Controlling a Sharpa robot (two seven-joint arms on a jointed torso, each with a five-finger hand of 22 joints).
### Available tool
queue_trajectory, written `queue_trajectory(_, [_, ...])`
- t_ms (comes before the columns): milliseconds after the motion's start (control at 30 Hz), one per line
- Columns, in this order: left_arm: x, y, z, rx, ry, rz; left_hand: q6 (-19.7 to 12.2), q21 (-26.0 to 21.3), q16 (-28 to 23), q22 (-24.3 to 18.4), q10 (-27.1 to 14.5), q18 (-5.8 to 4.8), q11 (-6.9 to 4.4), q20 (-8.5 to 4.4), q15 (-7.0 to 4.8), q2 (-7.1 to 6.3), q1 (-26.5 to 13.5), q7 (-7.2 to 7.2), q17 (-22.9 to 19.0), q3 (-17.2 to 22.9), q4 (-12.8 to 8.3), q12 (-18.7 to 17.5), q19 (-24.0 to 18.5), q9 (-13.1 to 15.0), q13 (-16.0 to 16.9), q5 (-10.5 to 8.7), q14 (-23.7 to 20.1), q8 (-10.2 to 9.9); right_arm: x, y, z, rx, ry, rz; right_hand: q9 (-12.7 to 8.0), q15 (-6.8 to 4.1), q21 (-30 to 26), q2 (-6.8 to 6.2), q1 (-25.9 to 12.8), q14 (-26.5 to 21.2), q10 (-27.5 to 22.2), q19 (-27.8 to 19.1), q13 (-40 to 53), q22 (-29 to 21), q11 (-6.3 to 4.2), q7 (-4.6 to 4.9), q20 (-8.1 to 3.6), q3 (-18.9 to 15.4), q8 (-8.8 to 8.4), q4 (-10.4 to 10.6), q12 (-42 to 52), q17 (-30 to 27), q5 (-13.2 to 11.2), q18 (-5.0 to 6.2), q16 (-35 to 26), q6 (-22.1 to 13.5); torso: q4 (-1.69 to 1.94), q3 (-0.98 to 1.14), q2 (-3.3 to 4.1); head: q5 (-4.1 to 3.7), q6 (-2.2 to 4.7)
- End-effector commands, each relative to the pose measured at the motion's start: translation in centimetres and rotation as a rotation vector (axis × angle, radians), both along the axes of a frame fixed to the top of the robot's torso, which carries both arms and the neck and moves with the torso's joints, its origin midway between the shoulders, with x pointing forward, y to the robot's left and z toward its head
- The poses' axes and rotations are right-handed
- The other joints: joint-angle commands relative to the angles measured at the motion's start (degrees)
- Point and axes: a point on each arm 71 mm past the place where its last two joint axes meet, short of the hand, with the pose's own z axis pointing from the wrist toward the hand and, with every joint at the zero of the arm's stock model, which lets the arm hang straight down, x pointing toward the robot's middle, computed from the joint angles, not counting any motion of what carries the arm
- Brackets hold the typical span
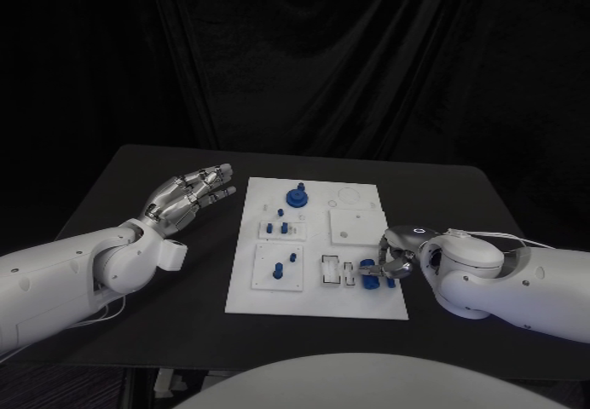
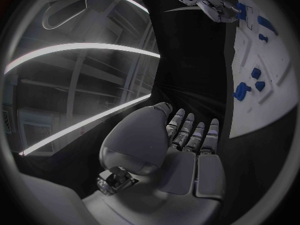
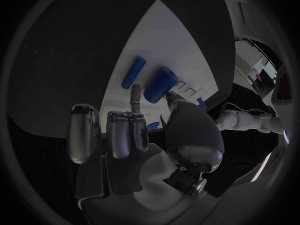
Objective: Assemble the parts on the task board
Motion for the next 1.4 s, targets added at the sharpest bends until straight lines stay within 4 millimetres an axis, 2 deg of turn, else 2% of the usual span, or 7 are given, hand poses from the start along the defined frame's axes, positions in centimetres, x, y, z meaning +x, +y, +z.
queue_trajectory(33, [-0.1, -0.1, -0.1, -0.015, 0.002, -0.013, -0.07, 0.05, 0.11, 0.03, 0.12, -0.13, 0.1, 0.04, 0.29, -0.04, 0.43, 3.52, -0.02, 0.42, 0.0, 0.04, -0.15, 0.01, 0.05, -0.22, 0.03, 0.26, -0.1, 0.1, -0.4, -0.013, 0.003, -0.007, 0.13, -0.52, -0.2, 0.78, 0.79, 5.47, 5.96, 2.62, 15.09, 12.21, -0.49, -0.11, -0.33, 0.61, -0.53, -0.1, 0.15, 12.94, 1.32, -0.48, -0.3, 0.64, 0.0, -0.07, -0.01, -0.16, 0.01])
queue_trajectory(333, [-0.2, -0.1, -0.2, -0.014, 0.007, -0.014, -0.07, 0.08, 0.13, 0.04, 0.14, -0.15, 0.15, 0.05, 0.34, 0.01, 0.48, 3.54, -0.01, 0.48, -0.02, 0.05, -0.11, 0.01, 0.05, -0.24, 0.04, 0.27, -0.3, 1.1, -0.6, 0.05, -0.027, 0.024, 1.74, -0.87, 0.27, 1.55, 5.41, 5.53, 5.96, 2.71, 15.09, 12.32, -0.93, -0.63, -0.6, 2.22, -1.3, -0.34, 0.15, 13.17, 7.71, -0.55, -0.16, 2.21, -0.01, -0.02, 0.01, -0.31, 0.01])
queue_trajectory(533, [-0.3, -0.1, -0.2, -0.014, 0.009, -0.015, -0.08, 0.09, 0.12, 0.05, 0.14, -0.16, 0.17, 0.05, 0.36, 0.01, 0.53, 3.54, -0.02, 0.52, -0.05, 0.04, -0.09, 0.01, 0.05, -0.17, 0.04, 0.27, -0.3, 1.4, -0.9, 0.054, -0.016, 0.033, 3.19, -1.1, 0.45, 1.32, 12.56, 5.54, 5.96, 2.73, 15.09, 12.35, -1.16, -0.83, -0.83, 4.14, -1.84, -2.0, 0.15, 13.2, 14.9, -0.58, -0.15, 1.73, 0.0, 0.01, 0.04, -0.34, 0.01])
queue_trajectory(733, [-0.3, -0.2, -0.3, -0.015, 0.012, -0.018, -0.08, 0.09, 0.12, 0.05, 0.14, -0.16, 0.17, 0.05, 0.36, 0.01, 0.53, 3.54, -0.02, 0.52, -0.05, 0.04, -0.09, 0.01, 0.05, -0.17, 0.04, 0.27, -0.4, 1.3, -1.4, 0.022, 0.027, 0.031, 3.7, -0.82, 0.2, 1.2, 13.7, 5.48, 5.96, 2.61, 15.09, 12.26, -0.76, -0.32, -0.7, 4.35, -2.73, -1.86, 0.15, 12.92, 16.19, -0.54, -0.33, 0.42, 0.01, 0.0, 0.08, -0.38, 0.01])
queue_trajectory(867, [-0.3, -0.1, -0.3, -0.015, 0.013, -0.019, -0.08, 0.08, 0.14, 0.04, 0.15, -0.18, 0.18, 0.05, 0.37, 0.02, 0.62, 3.55, -0.02, 0.58, -0.1, 0.05, -0.09, 0.01, 0.05, -0.07, 0.04, 0.27, -0.4, 1.3, -1.5, 0.038, 0.031, 0.021, 4.51, -0.72, 0.28, 1.22, 15.57, 5.5, 5.96, 2.61, 15.09, 12.28, -0.69, -0.31, -0.54, 5.23, -2.95, -2.61, 0.15, 13.01, 20.81, -0.54, -0.28, 0.19, 0.06, -0.01, 0.06, -0.31, 0.01])
queue_trajectory(1100, [-0.4, 0.0, -0.3, -0.014, 0.015, -0.018, -0.12, 0.09, 0.1, 0.05, 0.14, -0.19, 0.18, 0.05, 0.37, 0.02, 0.66, 3.55, -0.02, 0.61, -0.12, 0.02, -0.08, 0.0, 0.04, -0.03, 0.03, 0.27, -0.7, 1.3, -1.1, 0.193, 0.027, -0.053, 7.12, -1.31, 2.2, 1.3, 18.63, 5.4, 5.96, 3.36, 15.09, 12.87, -1.38, -1.05, -1.03, 8.67, -1.4, -5.62, 0.15, 12.34, 33.21, -0.97, -0.67, 0.68, 0.0, -0.02, 0.04, 0.16, 0.01])
queue_trajectory(1400, [-0.5, 0.1, -0.3, -0.012, 0.015, -0.014, -0.02, 0.12, 0.2, 0.06, 0.19, -0.2, 0.19, 0.05, 0.38, 0.01, 0.71, 3.56, -0.01, 0.64, -0.13, 0.13, -0.06, 0.01, 0.06, 0.0, 0.06, 0.28, -1.2, 1.7, 0.9, 0.443, 0.042, -0.166, 9.83, -1.63, 2.54, 1.52, 15.29, 5.34, 5.96, 3.45, 15.09, 12.92, -1.74, -1.42, -1.37, 9.4, 0.2, -4.41, 0.15, 11.91, 31.37, -1.01, -0.88, 0.66, -0.01, -0.02, 0.03, 0.12, 0.01])
